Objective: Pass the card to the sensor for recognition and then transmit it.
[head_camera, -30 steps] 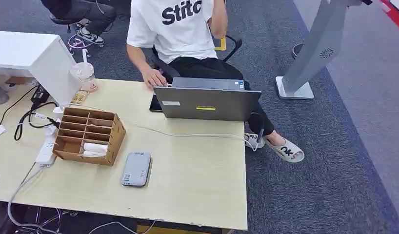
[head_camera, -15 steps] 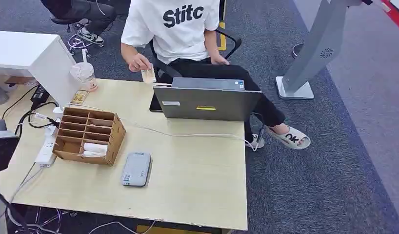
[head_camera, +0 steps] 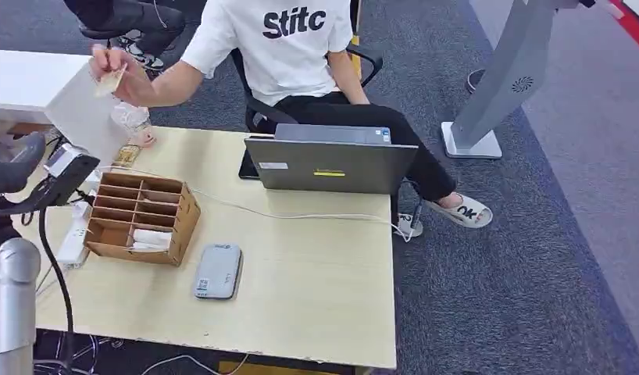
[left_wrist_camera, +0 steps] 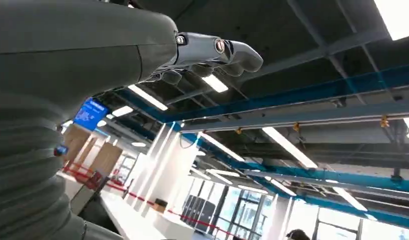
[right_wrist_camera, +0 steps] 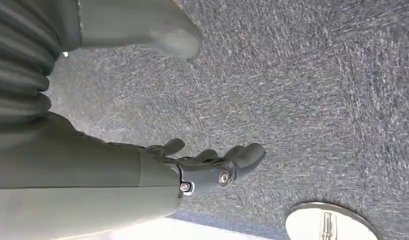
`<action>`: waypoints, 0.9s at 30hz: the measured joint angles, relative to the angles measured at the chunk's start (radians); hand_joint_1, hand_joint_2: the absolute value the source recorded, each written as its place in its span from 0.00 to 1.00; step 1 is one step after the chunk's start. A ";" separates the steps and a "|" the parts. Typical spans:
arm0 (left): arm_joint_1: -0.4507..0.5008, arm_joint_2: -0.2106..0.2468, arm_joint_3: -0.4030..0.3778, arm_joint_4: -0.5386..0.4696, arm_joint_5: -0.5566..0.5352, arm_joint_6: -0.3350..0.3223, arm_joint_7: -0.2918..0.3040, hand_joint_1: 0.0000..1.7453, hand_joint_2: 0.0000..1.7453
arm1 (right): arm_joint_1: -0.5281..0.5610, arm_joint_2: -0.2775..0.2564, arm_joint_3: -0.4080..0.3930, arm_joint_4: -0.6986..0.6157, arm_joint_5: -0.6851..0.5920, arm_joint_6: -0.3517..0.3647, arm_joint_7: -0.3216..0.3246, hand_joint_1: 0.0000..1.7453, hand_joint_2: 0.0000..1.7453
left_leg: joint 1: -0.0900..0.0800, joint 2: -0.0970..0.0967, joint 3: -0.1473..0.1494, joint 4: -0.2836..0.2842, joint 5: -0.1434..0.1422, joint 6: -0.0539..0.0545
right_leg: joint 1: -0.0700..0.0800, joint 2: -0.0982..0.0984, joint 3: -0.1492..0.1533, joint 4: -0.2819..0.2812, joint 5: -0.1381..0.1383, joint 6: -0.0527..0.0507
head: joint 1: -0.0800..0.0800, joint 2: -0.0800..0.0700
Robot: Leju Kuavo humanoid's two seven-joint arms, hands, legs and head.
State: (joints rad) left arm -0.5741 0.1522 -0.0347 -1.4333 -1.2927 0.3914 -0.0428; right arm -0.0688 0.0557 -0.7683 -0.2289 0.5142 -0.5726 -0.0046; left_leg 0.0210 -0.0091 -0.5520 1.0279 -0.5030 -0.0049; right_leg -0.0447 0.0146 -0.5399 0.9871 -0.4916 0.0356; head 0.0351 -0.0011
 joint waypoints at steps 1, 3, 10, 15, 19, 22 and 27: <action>-0.010 0.000 -0.008 0.008 -0.013 0.000 0.010 0.00 1.00 | 0.000 0.001 -0.001 0.000 0.006 0.000 0.002 0.00 1.00 | 0.000 0.000 0.000 0.000 0.000 0.000 | 0.000 0.000 -0.001 0.000 0.000 0.000 | 0.000 0.000; -0.037 -0.002 -0.029 0.027 -0.045 -0.004 0.034 0.00 1.00 | 0.000 0.002 -0.004 0.003 0.020 0.002 0.009 0.00 1.00 | 0.000 0.000 0.000 0.000 0.000 0.000 | 0.000 0.000 -0.001 0.000 0.000 0.000 | 0.000 0.000; -0.115 -0.003 -0.120 0.084 -0.105 -0.013 0.086 0.00 1.00 | -0.005 0.003 -0.015 0.005 0.058 0.014 0.031 0.00 1.00 | 0.000 0.000 -0.001 0.000 0.000 0.000 | 0.000 0.001 -0.001 0.000 0.000 0.000 | 0.000 0.000; -0.115 -0.005 -0.138 0.093 -0.101 -0.013 0.088 1.00 1.00 | -0.006 0.003 -0.016 0.006 0.061 0.014 0.034 0.00 1.00 | 0.000 0.000 -0.001 0.000 0.000 0.000 | 0.000 0.000 -0.001 0.000 0.000 0.000 | 0.000 0.000; -0.115 -0.006 -0.140 0.097 -0.101 -0.013 0.088 1.00 1.00 | -0.006 0.003 -0.016 0.007 0.062 0.014 0.034 0.00 1.00 | 0.000 0.000 -0.001 0.000 0.000 0.000 | 0.000 0.000 -0.001 0.000 0.000 0.000 | 0.000 0.000; -0.115 -0.006 -0.140 0.097 -0.101 -0.013 0.088 1.00 1.00 | -0.006 0.003 -0.016 0.007 0.062 0.014 0.034 0.00 1.00 | 0.000 0.000 -0.001 0.000 0.000 0.000 | 0.000 0.000 -0.001 0.000 0.000 0.000 | 0.000 0.000; -0.111 -0.005 -0.142 0.110 -0.104 -0.010 0.088 1.00 1.00 | -0.006 0.003 -0.016 0.008 0.072 0.014 0.037 0.00 1.00 | 0.000 0.000 -0.001 0.000 0.000 0.000 | 0.000 0.000 -0.001 0.000 0.000 0.000 | 0.000 0.000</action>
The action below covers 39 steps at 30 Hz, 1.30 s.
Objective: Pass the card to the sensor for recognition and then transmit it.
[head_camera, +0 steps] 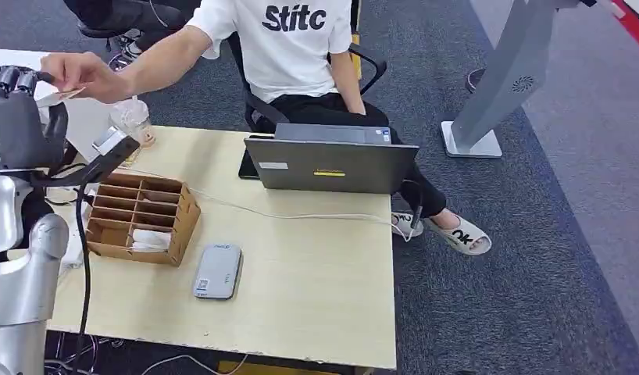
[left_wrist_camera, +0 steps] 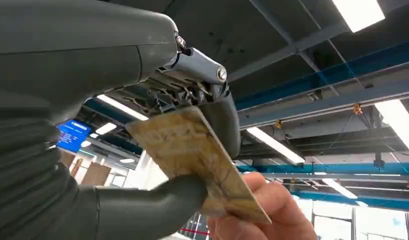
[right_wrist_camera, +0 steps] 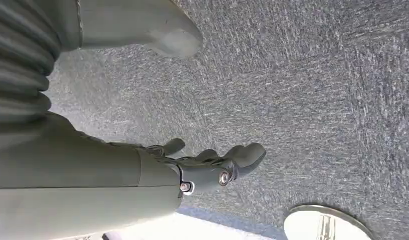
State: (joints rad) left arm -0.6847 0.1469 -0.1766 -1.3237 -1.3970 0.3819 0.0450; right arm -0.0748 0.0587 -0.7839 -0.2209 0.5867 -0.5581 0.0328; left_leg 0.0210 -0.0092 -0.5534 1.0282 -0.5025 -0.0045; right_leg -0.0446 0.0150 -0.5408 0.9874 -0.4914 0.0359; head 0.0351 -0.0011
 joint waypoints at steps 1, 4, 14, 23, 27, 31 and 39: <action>0.001 0.000 -0.001 0.007 0.000 0.002 -0.002 1.00 1.00 | 0.000 0.000 0.000 0.000 0.002 0.000 0.000 0.00 1.00 | 0.000 0.000 0.000 0.000 0.000 0.000 | 0.000 0.000 0.000 0.000 0.000 0.000 | 0.000 0.000; 0.007 0.005 -0.001 0.018 0.004 0.007 -0.013 1.00 1.00 | 0.000 0.002 0.000 0.000 0.007 0.000 0.000 0.00 1.00 | 0.000 0.000 -0.001 0.000 0.000 0.000 | 0.000 0.000 -0.001 0.000 0.000 0.000 | 0.000 0.000; 0.010 0.005 -0.016 0.019 0.008 0.012 -0.019 1.00 1.00 | 0.000 0.008 0.000 0.002 0.010 0.002 0.000 0.00 1.00 | 0.000 0.000 -0.001 0.000 0.000 0.000 | 0.000 0.000 0.000 0.000 0.000 0.000 | 0.000 0.000; 0.077 -0.020 -0.118 0.020 -0.024 -0.031 -0.027 1.00 1.00 | 0.000 0.016 0.000 0.002 0.031 0.003 0.004 0.00 1.00 | 0.000 0.000 -0.001 0.000 0.000 0.000 | 0.000 0.000 -0.001 0.000 0.000 0.000 | 0.000 0.000; 0.115 -0.034 -0.177 0.024 -0.024 -0.048 -0.027 1.00 1.00 | 0.000 0.021 -0.004 0.002 0.031 0.003 0.003 0.00 1.00 | 0.000 0.000 -0.001 0.000 0.000 0.000 | 0.000 0.000 -0.001 0.000 0.000 0.000 | 0.000 0.000; 0.139 -0.045 -0.202 0.028 -0.017 -0.052 -0.027 1.00 1.00 | 0.000 0.023 -0.007 0.002 0.031 0.003 0.000 0.00 1.00 | 0.000 0.000 -0.001 0.000 0.000 0.000 | 0.000 0.000 -0.001 0.000 0.000 0.000 | 0.000 0.000; 0.212 -0.077 -0.264 0.059 0.053 -0.119 -0.043 1.00 1.00 | 0.000 0.026 -0.017 0.002 0.035 0.003 0.000 0.00 1.00 | 0.000 0.000 -0.001 0.000 0.000 0.000 | 0.000 0.000 -0.001 0.000 0.000 0.000 | 0.000 0.000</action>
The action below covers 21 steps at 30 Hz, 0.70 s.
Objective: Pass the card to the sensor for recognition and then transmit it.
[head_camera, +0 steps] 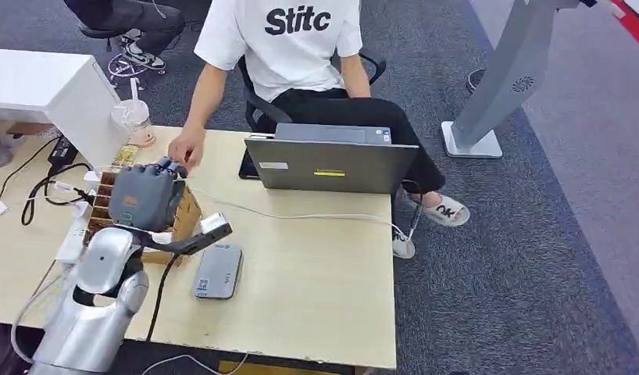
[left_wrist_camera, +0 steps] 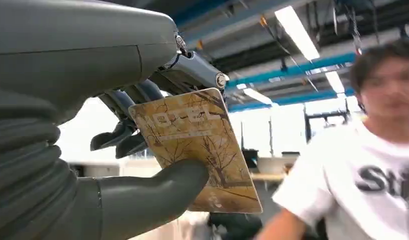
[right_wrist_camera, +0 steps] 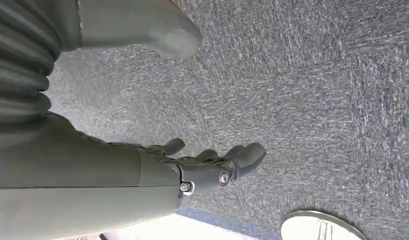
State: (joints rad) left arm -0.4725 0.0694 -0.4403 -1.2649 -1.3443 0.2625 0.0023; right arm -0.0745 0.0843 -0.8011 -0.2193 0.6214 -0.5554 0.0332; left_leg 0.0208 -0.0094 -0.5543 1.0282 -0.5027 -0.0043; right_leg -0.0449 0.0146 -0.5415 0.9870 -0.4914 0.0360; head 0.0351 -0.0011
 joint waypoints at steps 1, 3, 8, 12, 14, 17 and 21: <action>0.012 -0.004 -0.011 0.010 0.007 -0.002 -0.002 1.00 1.00 | 0.000 0.000 -0.003 0.000 0.004 0.000 0.000 0.00 1.00 | 0.000 0.000 0.000 0.000 0.000 0.000 | 0.000 0.000 0.000 0.000 0.000 0.000 | 0.000 0.000; 0.038 -0.011 -0.031 0.031 0.019 -0.002 -0.003 1.00 1.00 | 0.000 0.002 -0.007 0.000 0.008 0.000 0.000 0.00 1.00 | 0.000 0.000 0.000 0.000 0.000 0.000 | 0.000 0.000 0.000 0.000 0.000 0.000 | 0.000 0.000; 0.078 -0.018 -0.056 0.059 0.028 0.001 -0.003 1.00 1.00 | 0.001 0.004 -0.009 0.000 0.014 0.000 0.000 0.00 1.00 | 0.000 0.000 0.000 0.000 0.000 0.000 | 0.000 0.000 0.000 0.000 0.000 0.000 | 0.000 0.000; 0.088 -0.022 -0.064 0.074 0.042 -0.003 -0.003 1.00 1.00 | 0.001 0.004 -0.010 0.000 0.019 0.000 0.000 0.00 1.00 | 0.000 0.000 0.000 0.000 0.000 0.000 | 0.000 0.000 0.000 0.000 0.000 0.000 | 0.000 0.000; 0.100 -0.024 -0.067 0.081 0.052 -0.003 -0.006 1.00 1.00 | 0.001 0.004 -0.011 0.000 0.026 0.000 0.000 0.00 1.00 | 0.000 0.000 0.000 0.000 0.000 0.000 | 0.000 0.000 0.000 0.000 0.000 0.000 | 0.000 0.000; 0.120 -0.026 -0.068 0.093 0.068 -0.003 -0.006 1.00 1.00 | 0.001 0.005 -0.013 0.000 0.028 0.000 0.000 0.00 1.00 | 0.000 0.000 0.000 0.000 0.000 0.000 | 0.000 0.000 0.000 0.000 0.000 0.000 | 0.000 0.000; 0.142 -0.026 -0.074 0.108 0.073 -0.005 -0.006 1.00 1.00 | 0.002 0.007 -0.014 0.000 0.033 0.000 0.001 0.00 1.00 | 0.000 0.000 0.000 0.000 0.000 0.000 | 0.000 0.000 0.000 0.000 0.000 0.000 | 0.000 0.000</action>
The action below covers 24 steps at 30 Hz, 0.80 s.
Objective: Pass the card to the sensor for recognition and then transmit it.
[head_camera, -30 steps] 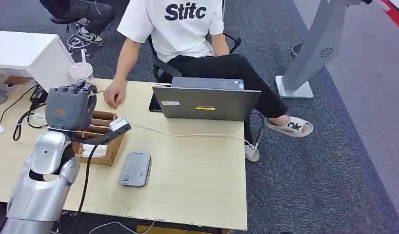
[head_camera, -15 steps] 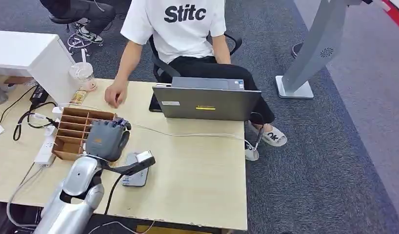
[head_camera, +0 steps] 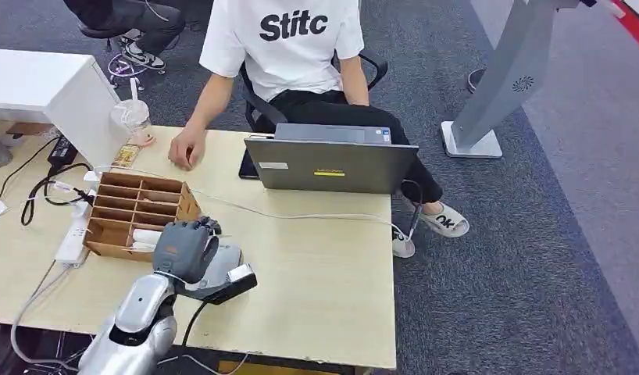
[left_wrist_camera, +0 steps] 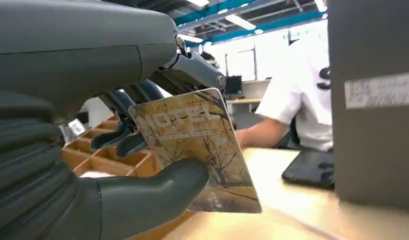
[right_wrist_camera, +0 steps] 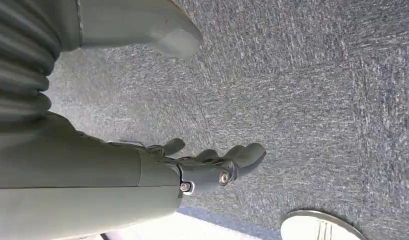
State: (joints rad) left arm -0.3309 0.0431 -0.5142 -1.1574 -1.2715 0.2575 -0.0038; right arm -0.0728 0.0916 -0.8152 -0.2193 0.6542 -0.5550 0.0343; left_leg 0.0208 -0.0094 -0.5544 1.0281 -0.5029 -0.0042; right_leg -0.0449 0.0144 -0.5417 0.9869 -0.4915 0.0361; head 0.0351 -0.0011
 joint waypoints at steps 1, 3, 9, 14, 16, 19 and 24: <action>0.006 0.001 -0.002 0.005 0.000 -0.001 0.000 1.00 1.00 | 0.000 0.000 0.000 0.000 0.002 0.000 0.001 0.00 1.00 | 0.000 0.000 0.000 0.000 0.000 0.000 | 0.000 0.000 0.000 0.000 0.000 0.000 | 0.000 0.000; 0.014 0.001 -0.004 0.012 0.002 -0.005 0.000 1.00 1.00 | 0.000 0.001 0.000 0.000 0.005 0.000 0.003 0.00 1.00 | 0.000 0.000 0.000 0.000 0.000 0.000 | 0.000 0.000 0.000 0.000 0.000 0.000 | 0.000 0.000; 0.020 0.005 -0.005 0.028 0.012 -0.012 0.005 1.00 1.00 | 0.002 0.002 0.000 0.000 0.013 0.000 0.006 0.00 1.00 | 0.000 0.000 0.000 0.000 0.000 0.000 | 0.000 0.000 0.000 0.000 0.000 0.000 | 0.000 0.000; 0.020 0.010 -0.004 0.040 0.015 -0.015 0.027 1.00 1.00 | 0.003 0.002 0.000 0.000 0.023 0.002 0.009 0.00 1.00 | 0.000 0.000 0.000 0.000 0.000 0.000 | 0.000 0.000 0.000 0.000 0.000 0.000 | 0.000 0.000; 0.020 0.012 -0.004 0.049 0.015 -0.015 0.038 1.00 1.00 | 0.004 0.003 0.000 0.000 0.029 0.003 0.010 0.00 1.00 | 0.000 0.000 0.000 0.000 0.000 0.000 | 0.000 0.000 0.000 0.000 0.000 0.000 | 0.000 0.000; 0.021 0.015 -0.004 0.066 0.014 -0.013 0.039 1.00 1.00 | 0.004 0.004 0.000 0.000 0.037 0.010 0.011 0.00 1.00 | 0.000 0.000 0.000 0.000 0.000 0.000 | 0.000 -0.001 0.000 0.000 0.000 0.000 | 0.000 0.000; 0.021 0.017 -0.003 0.088 0.012 -0.007 0.039 1.00 1.00 | 0.004 0.005 0.000 0.000 0.044 0.011 0.013 0.00 1.00 | 0.000 -0.001 0.000 0.000 0.000 0.000 | 0.000 -0.001 0.001 0.000 0.000 0.000 | 0.000 0.000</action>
State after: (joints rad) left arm -0.3096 0.0599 -0.5169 -1.0693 -1.2596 0.2506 0.0355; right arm -0.0691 0.0969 -0.8152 -0.2190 0.6981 -0.5444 0.0473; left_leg 0.0209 -0.0101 -0.5545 1.0280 -0.5028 -0.0042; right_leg -0.0448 0.0137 -0.5411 0.9870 -0.4915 0.0361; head 0.0351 -0.0011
